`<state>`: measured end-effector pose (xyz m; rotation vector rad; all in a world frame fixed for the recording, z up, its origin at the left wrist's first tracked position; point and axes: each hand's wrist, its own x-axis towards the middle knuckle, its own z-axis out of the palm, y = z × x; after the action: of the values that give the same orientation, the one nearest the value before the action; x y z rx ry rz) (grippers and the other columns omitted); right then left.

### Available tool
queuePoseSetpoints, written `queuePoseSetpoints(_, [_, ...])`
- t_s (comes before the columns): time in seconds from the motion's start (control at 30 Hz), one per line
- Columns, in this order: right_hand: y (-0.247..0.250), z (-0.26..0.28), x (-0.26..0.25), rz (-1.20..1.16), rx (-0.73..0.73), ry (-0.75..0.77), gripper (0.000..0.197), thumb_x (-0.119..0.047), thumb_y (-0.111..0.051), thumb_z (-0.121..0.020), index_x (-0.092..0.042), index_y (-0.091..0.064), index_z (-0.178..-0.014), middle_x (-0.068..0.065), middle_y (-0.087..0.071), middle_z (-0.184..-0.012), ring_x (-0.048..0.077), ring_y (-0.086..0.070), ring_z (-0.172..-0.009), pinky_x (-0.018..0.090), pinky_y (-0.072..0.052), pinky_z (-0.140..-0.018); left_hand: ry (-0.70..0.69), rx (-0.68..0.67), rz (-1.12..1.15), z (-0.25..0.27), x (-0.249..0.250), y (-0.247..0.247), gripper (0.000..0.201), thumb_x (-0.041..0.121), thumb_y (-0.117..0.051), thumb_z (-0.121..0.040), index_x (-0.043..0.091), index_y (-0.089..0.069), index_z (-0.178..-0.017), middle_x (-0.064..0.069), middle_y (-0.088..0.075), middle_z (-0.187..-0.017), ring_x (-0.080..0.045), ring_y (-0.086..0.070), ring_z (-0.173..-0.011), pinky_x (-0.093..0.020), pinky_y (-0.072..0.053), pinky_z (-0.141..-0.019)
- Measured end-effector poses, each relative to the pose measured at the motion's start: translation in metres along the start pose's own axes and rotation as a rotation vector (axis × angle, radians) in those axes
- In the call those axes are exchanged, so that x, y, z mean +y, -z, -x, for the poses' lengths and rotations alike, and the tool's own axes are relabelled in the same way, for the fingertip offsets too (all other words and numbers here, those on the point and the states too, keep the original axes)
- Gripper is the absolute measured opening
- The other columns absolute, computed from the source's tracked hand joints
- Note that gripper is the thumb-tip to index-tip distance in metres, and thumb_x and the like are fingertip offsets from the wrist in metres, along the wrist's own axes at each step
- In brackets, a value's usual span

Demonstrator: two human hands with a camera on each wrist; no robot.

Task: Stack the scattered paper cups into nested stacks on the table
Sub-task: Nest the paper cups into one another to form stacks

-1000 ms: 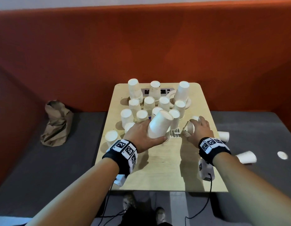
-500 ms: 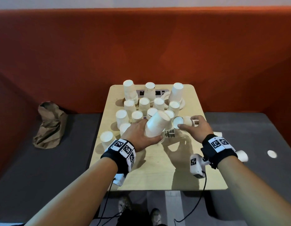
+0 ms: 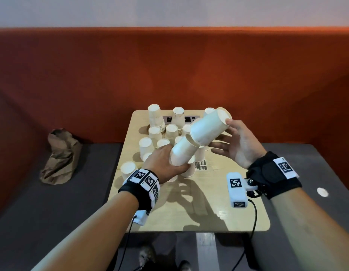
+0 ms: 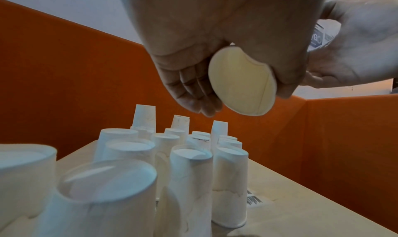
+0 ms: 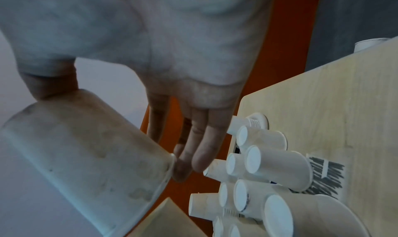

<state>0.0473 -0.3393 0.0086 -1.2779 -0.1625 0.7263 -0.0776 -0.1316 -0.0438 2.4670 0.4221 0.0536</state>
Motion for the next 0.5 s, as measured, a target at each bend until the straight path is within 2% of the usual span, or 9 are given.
queuePoseSetpoints(0.1, [-0.006, 0.001, 0.002, 0.002, -0.029, -0.022, 0.058, -0.048, -0.058, -0.076, -0.018, -0.058, -0.126, 0.006, -0.065, -0.102, 0.032, -0.067, -0.090, 0.038, -0.053, -0.077, -0.013, 0.007, -0.020, 0.004, -0.001, 0.005, 0.055, 0.062, -0.071, -0.065, 0.025, -0.056, -0.102, 0.008, -0.064, -0.096, -0.016, -0.061, -0.086, -0.035, -0.051, -0.071])
queuePoseSetpoints(0.2, [-0.010, 0.002, 0.007, -0.008, -0.048, -0.058, 0.069, -0.050, -0.065, -0.069, -0.016, -0.057, -0.128, 0.010, -0.064, -0.108, 0.034, -0.066, -0.090, 0.039, -0.053, -0.078, -0.007, 0.008, -0.044, 0.009, -0.004, 0.011, 0.052, 0.060, -0.071, -0.065, 0.027, -0.055, -0.102, 0.009, -0.063, -0.096, -0.016, -0.060, -0.085, -0.035, -0.050, -0.070])
queuePoseSetpoints(0.33, [-0.014, 0.004, 0.017, -0.041, -0.090, -0.111, 0.070, -0.050, -0.066, -0.066, -0.013, -0.060, -0.125, 0.013, -0.068, -0.104, 0.035, -0.067, -0.088, 0.042, -0.050, -0.083, 0.003, 0.005, -0.067, 0.013, -0.009, 0.016, 0.054, 0.058, -0.076, -0.064, 0.027, -0.054, -0.102, 0.010, -0.061, -0.098, -0.015, -0.057, -0.087, -0.033, -0.049, -0.074])
queuePoseSetpoints(0.43, [-0.018, 0.007, 0.023, -0.029, -0.114, -0.153, 0.082, -0.054, -0.068, -0.062, -0.009, -0.057, -0.129, 0.019, -0.065, -0.112, 0.037, -0.063, -0.098, 0.044, -0.048, -0.085, 0.009, -0.002, -0.047, 0.014, -0.012, 0.018, 0.056, 0.059, -0.077, -0.061, 0.026, -0.056, -0.101, 0.009, -0.061, -0.096, -0.016, -0.060, -0.087, -0.039, -0.054, -0.078])
queuePoseSetpoints(0.5, [-0.021, 0.007, 0.027, 0.003, -0.130, -0.173, 0.082, -0.054, -0.068, -0.061, -0.008, -0.057, -0.129, 0.019, -0.064, -0.112, 0.035, -0.062, -0.097, 0.044, -0.048, -0.085, 0.004, -0.008, -0.040, 0.014, -0.012, 0.019, 0.056, 0.060, -0.076, -0.060, 0.027, -0.056, -0.099, 0.010, -0.061, -0.093, -0.016, -0.060, -0.084, -0.040, -0.055, -0.076])
